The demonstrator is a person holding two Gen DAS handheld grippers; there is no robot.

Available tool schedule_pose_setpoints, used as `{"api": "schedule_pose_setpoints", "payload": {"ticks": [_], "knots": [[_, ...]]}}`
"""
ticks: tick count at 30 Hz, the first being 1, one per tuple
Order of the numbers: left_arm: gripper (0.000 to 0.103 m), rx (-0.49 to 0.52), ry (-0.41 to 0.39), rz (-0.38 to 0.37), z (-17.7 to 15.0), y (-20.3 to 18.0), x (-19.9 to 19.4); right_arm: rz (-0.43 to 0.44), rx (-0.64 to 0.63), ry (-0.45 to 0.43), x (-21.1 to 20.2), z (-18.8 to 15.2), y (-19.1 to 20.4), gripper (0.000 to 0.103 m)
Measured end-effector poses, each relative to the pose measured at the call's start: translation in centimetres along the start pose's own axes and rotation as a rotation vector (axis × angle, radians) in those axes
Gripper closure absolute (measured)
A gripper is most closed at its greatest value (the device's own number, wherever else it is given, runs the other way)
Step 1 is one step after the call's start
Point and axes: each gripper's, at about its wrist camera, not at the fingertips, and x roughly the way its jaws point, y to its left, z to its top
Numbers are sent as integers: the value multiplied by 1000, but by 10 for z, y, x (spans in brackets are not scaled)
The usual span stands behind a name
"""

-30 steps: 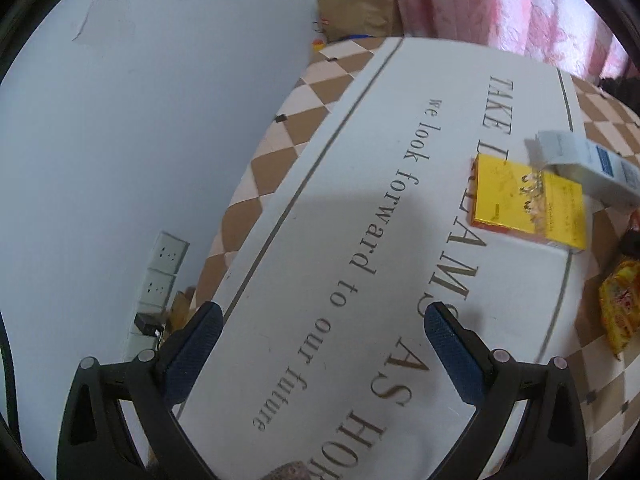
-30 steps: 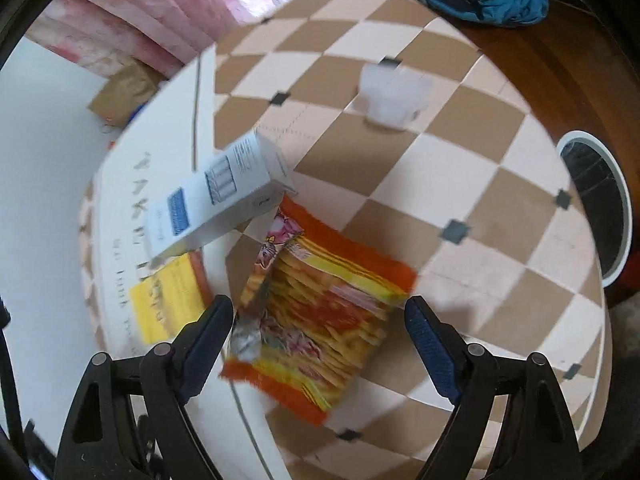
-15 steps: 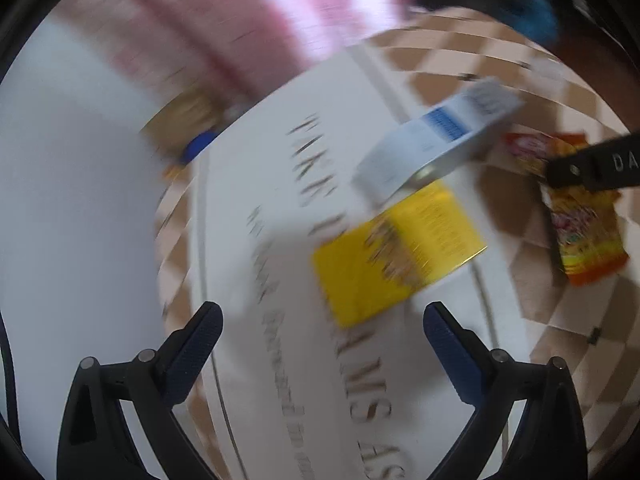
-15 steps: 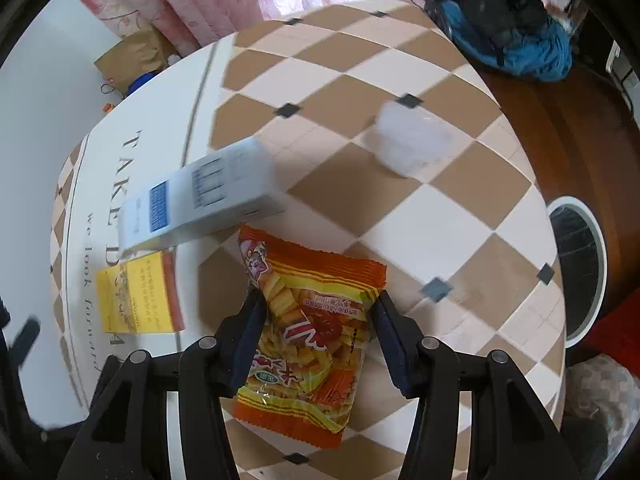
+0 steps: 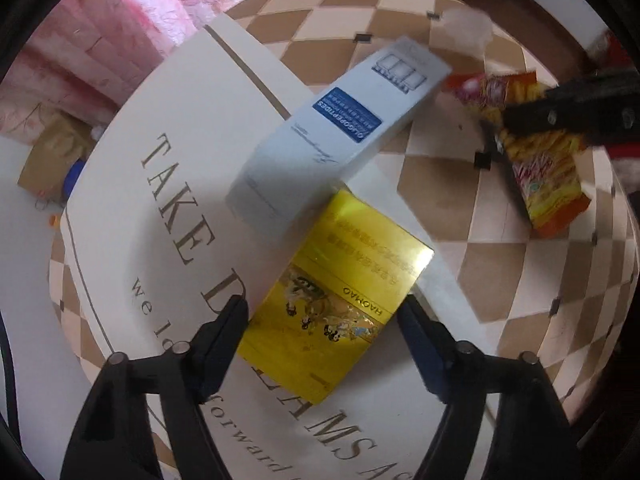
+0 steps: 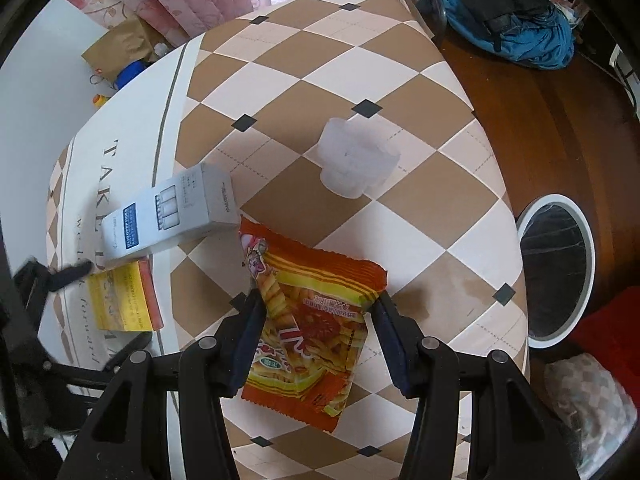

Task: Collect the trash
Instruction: 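Grasp the orange chip bag with the right gripper while the left grasps the yellow box, then lift the chip bag and yellow box and carry both over the bin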

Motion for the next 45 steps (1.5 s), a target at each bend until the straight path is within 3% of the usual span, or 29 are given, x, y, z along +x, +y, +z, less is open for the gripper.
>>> {"api": "schedule_pose_setpoints", "payload": {"ticks": [3,5,8,11,14,18,20,22,24,29,31,38,45], "knots": [[32,-41,12,18,-1,-9,-1,-1,2,3,2,-1,-2,46],[33,-160,39,12,-7,-10,-1,3,13,17,6,-3,0,30],[33,-412,83,-4,-23,2,0,7,18,5,10,-8,-3,19],[33,-600,36,-19,-40,14,-5,-18,-2,-26,12,-13,3,17],[33,-715,-6,10,-60,20,-5,-35,-14,-43,12,-16,9,15],[24,-670,-30,95,-60,15,-1,-65,-42,-63,13,-22,17,15],[25,-625,-49,123,-58,10,-1,-77,-56,-74,12,-25,20,16],[28,-588,-76,144,-57,5,-1,-100,-90,-84,13,-29,25,16],[44,-591,-100,103,-54,4,-1,-126,-122,-96,12,-36,31,19],[44,-634,-103,120,-62,-7,1,-113,-195,-146,1,-53,36,48],[44,-664,-120,119,-67,-29,-8,-106,-202,-152,-3,-57,37,51],[44,-748,-221,200,-83,-52,-62,-54,-202,-211,-27,-82,29,53],[44,-736,-327,244,-82,-81,-110,12,-196,-325,-70,-109,1,53]]}}
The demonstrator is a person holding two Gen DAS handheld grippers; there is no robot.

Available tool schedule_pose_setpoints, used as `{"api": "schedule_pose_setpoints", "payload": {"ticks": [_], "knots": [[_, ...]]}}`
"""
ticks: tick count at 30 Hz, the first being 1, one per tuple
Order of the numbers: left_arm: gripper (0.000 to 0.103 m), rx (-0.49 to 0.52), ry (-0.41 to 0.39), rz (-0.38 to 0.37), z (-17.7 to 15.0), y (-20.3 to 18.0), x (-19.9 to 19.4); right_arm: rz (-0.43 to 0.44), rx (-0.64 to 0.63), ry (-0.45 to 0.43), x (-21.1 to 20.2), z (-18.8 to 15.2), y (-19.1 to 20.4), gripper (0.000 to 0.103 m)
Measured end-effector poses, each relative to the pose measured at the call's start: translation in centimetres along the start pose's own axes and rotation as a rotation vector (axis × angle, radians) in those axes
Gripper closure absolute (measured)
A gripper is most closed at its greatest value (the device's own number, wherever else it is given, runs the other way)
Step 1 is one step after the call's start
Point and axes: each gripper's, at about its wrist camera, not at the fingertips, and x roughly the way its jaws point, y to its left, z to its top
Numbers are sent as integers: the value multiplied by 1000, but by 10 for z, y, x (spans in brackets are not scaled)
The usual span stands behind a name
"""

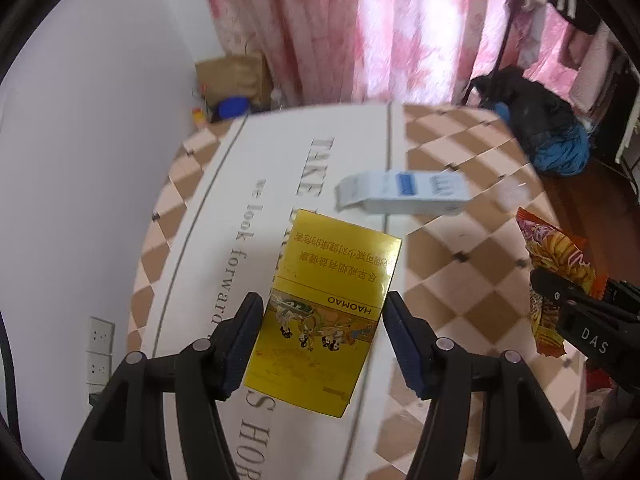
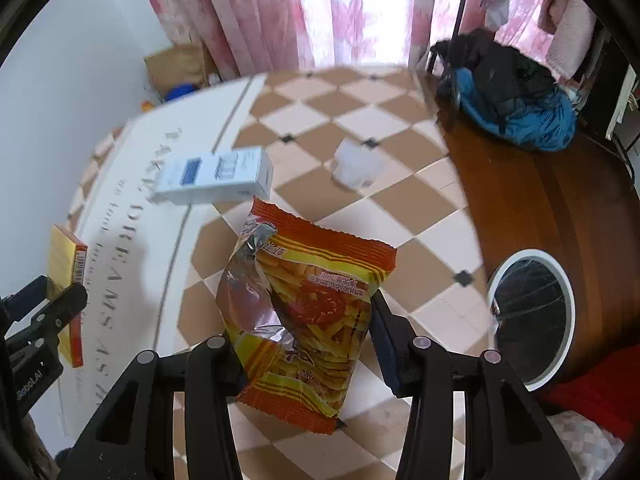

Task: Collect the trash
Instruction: 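Lift the chip bag and yellow box and carry both over the bin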

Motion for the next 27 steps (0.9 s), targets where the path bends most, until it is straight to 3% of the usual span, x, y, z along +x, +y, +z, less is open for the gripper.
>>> {"api": "schedule_pose_setpoints", "payload": {"ticks": [9,17,22,27], "knots": [[44,52,-129,-95,15,-65,-74,31,54,-198,-100,2,-68,53],[44,174,-230,-222,39,-176,-129,-9,164,-294,-172,-7,-178,53],[44,235,-233,-297,49,-251,-130,-84,239,-312,-195,-16,-262,53],[44,279,-171,-363,53,-323,-107,-141,326,-264,-182,-29,-341,53]]}}
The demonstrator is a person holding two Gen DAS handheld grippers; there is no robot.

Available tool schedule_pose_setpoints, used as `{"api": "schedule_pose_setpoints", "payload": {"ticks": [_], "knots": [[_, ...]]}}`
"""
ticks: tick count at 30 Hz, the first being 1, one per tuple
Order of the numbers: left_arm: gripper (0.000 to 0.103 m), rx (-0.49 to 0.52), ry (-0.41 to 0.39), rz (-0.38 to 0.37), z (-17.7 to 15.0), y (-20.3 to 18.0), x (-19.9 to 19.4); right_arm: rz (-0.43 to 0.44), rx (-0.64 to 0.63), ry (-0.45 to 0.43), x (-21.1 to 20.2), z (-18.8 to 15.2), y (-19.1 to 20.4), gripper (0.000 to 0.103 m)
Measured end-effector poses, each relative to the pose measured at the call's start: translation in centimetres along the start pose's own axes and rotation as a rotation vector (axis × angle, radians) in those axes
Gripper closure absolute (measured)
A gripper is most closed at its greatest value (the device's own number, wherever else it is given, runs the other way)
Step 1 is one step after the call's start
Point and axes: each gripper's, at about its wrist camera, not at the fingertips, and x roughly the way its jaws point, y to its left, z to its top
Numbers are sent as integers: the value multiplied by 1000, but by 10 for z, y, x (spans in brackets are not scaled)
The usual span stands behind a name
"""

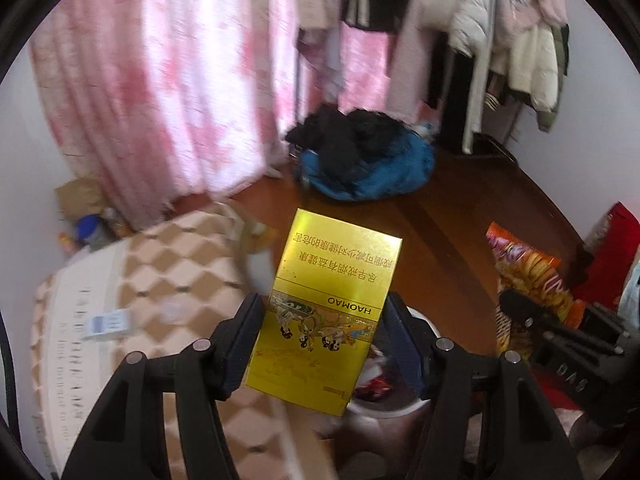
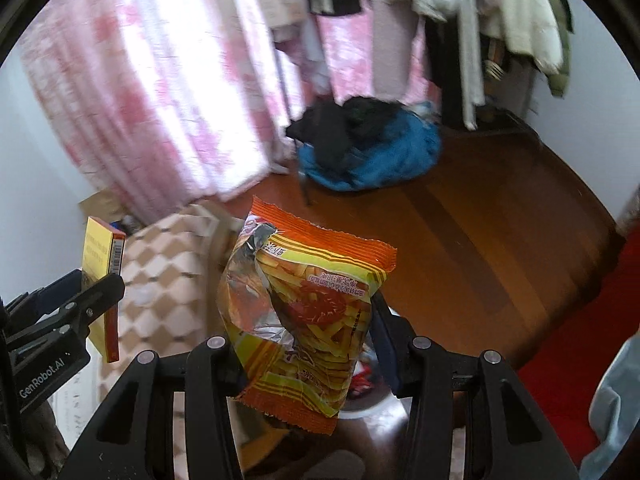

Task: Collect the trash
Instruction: 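Lift the chip bag and yellow box and carry both over the bin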

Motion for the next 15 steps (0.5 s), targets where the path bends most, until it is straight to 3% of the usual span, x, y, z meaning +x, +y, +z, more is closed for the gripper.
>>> {"api": "schedule_pose_setpoints", "payload": {"ticks": [6,10,15], "knots": [[44,-1,154,-55,0,-38,85,-15,76,135,68,-14,-59,53],[44,-29,289,-88,-10,-43,149,-12,113,254,127,-35,-83,53],[44,-63,407,-124,-24,-42,195,-10,163,369,189,-58,-103,53]]}}
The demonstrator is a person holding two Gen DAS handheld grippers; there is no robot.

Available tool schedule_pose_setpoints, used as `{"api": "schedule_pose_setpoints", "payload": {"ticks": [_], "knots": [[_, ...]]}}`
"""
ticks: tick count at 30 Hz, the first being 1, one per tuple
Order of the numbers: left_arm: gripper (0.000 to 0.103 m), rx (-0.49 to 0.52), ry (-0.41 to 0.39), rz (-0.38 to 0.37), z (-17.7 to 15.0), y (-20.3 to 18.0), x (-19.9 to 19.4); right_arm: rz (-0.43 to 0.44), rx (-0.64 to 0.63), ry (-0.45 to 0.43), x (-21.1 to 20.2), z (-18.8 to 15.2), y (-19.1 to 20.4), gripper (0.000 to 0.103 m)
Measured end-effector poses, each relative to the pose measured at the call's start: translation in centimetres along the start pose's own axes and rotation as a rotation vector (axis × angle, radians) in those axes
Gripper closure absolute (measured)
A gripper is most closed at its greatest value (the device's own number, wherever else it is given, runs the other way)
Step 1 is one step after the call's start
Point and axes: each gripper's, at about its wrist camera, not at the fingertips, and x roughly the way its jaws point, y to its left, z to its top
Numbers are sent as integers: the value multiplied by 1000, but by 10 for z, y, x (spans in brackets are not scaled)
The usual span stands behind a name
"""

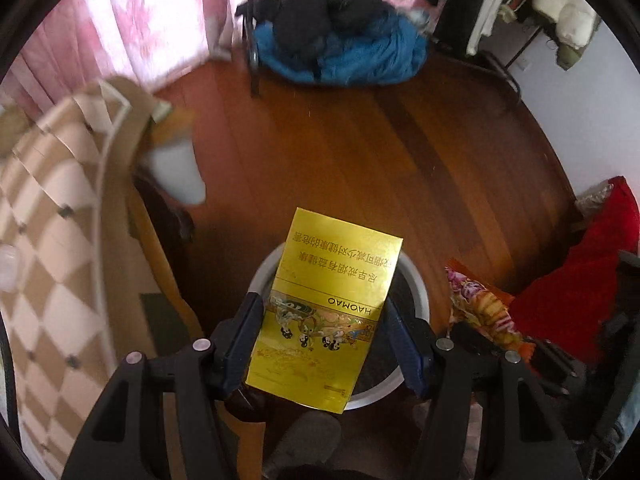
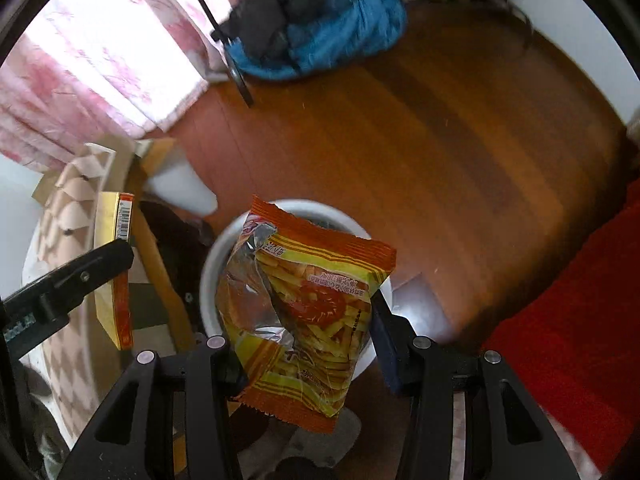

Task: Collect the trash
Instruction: 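Lift the chip bag and yellow box and carry both over the bin, then open both grippers to drop the chip bag and yellow box into the bin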

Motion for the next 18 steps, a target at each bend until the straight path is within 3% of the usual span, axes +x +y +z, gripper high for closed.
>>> {"api": "schedule_pose_setpoints", "payload": {"ticks": [7,9,12,14,16,18], "knots": [[42,-95,86,-74,2,17,25,-14,24,77,54,6,-11,52],[29,-115,82,-67,0,22,25,-18,9,88,64,7,-10,51],[13,-127,68,-30,-3,29,21,-31,-6,98,73,8,-6,40],[3,-123,66,5,-6,31,20,-46,-8,109,75,7,-3,24],[0,-109,59,44,-6,31,18,-54,-6,123,77,6,-3,8],[0,-93,45,72,-8,32,14,-57,-5,130,79,6,-3,1]]}}
